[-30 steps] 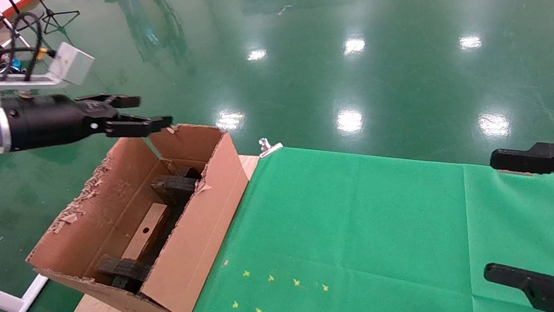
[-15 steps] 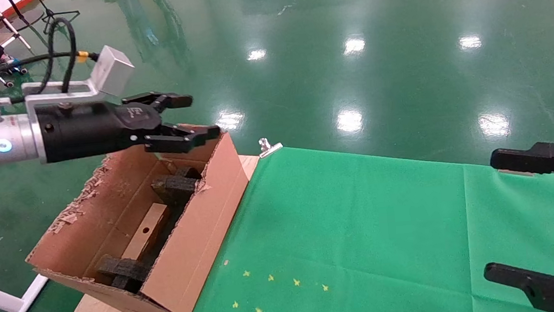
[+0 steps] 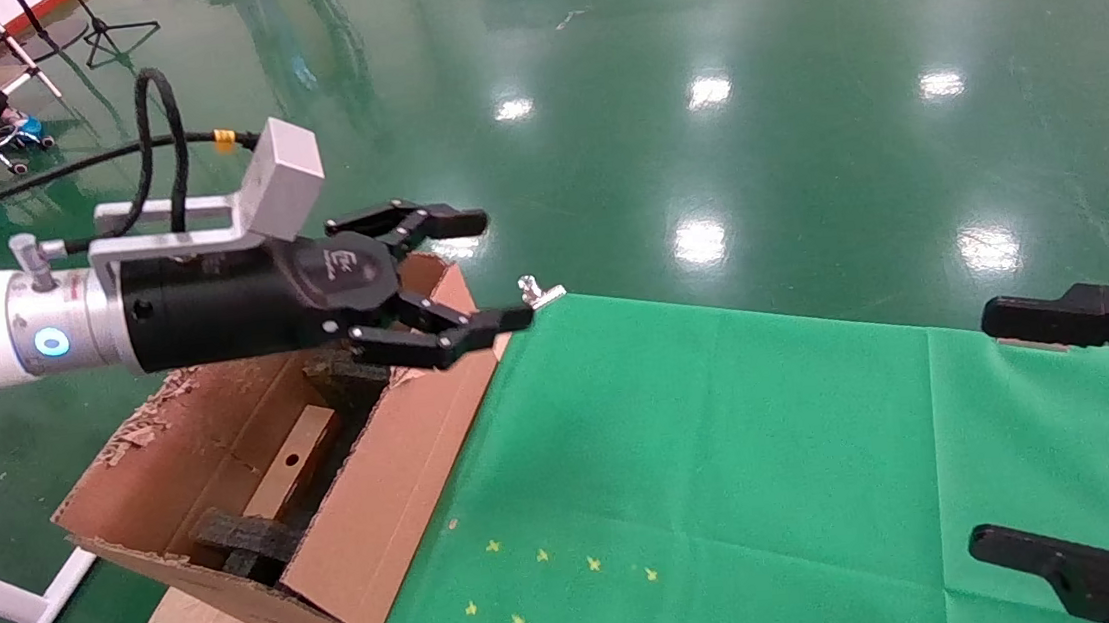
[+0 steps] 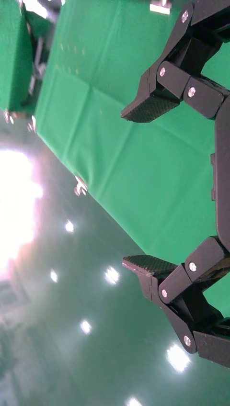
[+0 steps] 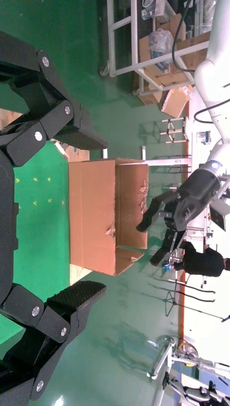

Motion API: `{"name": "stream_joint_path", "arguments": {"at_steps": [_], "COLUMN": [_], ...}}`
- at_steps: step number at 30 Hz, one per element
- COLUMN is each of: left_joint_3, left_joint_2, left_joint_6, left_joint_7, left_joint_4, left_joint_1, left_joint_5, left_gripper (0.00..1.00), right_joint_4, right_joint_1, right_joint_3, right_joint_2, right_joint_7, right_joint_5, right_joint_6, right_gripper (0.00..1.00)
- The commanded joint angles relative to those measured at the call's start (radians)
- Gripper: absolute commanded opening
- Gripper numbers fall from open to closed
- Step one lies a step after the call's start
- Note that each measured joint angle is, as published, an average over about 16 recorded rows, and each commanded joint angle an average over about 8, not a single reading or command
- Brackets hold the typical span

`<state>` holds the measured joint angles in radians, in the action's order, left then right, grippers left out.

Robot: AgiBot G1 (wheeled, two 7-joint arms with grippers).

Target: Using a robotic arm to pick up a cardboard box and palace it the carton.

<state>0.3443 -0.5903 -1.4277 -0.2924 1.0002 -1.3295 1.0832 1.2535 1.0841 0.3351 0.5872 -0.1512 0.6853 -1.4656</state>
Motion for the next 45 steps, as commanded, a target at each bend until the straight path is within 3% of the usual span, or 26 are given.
{"name": "stream_joint_path", "arguments": {"at_steps": [1,23,45], "left_joint_3": [-0.006,-0.066,-0.066], "left_joint_2": [-0.002,-0.021,-0.022], "left_joint_6": [-0.006,-0.069,-0.069], "left_joint_7": [0.009,0.105,0.105], "left_joint_4": [0.025,0.289,0.286], "left_joint_1": [0.023,0.259,0.258], "left_joint_5": [-0.031,-0.358,-0.357], "left_gripper": [1.0,1.0,1.0], "right_joint_4": [0.0,0.0,0.0], "right_joint_1": [0.0,0.0,0.0], "right_joint_3": [0.0,0.0,0.0], "right_joint_2": [0.0,0.0,0.0], "right_joint_7": [0.0,0.0,0.0], "right_joint_5": [0.0,0.0,0.0], "right_joint_6": [0.0,0.0,0.0], "right_gripper": [1.0,1.0,1.0]}}
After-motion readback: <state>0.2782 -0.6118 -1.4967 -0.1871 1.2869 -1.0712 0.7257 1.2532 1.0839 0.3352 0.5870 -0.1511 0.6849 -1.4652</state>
